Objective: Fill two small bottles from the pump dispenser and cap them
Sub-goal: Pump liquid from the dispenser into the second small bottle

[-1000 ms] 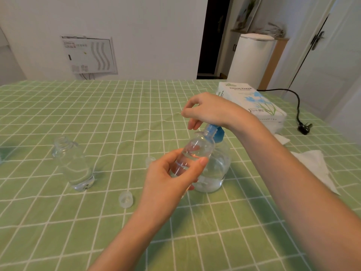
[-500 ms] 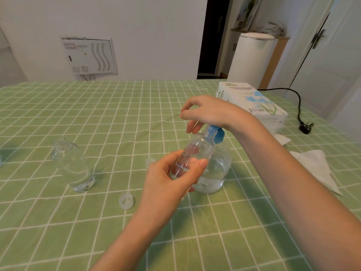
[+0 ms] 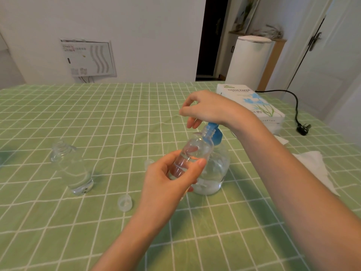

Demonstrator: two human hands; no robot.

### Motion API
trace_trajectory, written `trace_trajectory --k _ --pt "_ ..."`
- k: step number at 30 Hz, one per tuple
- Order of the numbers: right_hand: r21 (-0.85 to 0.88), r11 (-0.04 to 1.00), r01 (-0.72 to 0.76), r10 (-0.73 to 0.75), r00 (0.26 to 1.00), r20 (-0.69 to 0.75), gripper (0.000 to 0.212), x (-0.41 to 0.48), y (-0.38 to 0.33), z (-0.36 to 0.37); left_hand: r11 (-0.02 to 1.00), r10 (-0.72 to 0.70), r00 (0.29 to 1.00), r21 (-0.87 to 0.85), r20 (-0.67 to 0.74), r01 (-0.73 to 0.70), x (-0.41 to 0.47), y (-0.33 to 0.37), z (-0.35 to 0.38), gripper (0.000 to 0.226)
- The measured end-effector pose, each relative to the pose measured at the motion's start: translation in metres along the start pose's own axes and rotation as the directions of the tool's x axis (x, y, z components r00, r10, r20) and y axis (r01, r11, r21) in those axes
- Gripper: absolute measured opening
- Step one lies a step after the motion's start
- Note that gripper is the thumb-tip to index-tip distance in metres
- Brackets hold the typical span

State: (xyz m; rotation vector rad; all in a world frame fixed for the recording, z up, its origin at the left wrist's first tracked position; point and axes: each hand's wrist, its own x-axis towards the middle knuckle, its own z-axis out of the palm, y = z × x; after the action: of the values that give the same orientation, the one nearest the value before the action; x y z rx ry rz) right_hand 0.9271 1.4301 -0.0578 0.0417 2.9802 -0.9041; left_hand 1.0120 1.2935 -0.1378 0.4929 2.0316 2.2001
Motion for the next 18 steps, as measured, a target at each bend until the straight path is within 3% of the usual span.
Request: trace_trajectory --k 9,18 --pt "0.032 0.999 -0.026 0.025 0.999 0.045 0.028 -0.0024 0.0042 0.0076 1.0 -0.011 1.0 0.013 -0.012 0.011 -0.0004 -0.0006 -0.0001 0.03" --pt "-0.013 1.0 0.006 -0.006 1.0 -0.025 0.025 -0.0026 -0.0002 -0.0015 1.0 0.015 1.0 0.02 -0.006 -0.015 0.0007 0.0002 0.0005 0.031"
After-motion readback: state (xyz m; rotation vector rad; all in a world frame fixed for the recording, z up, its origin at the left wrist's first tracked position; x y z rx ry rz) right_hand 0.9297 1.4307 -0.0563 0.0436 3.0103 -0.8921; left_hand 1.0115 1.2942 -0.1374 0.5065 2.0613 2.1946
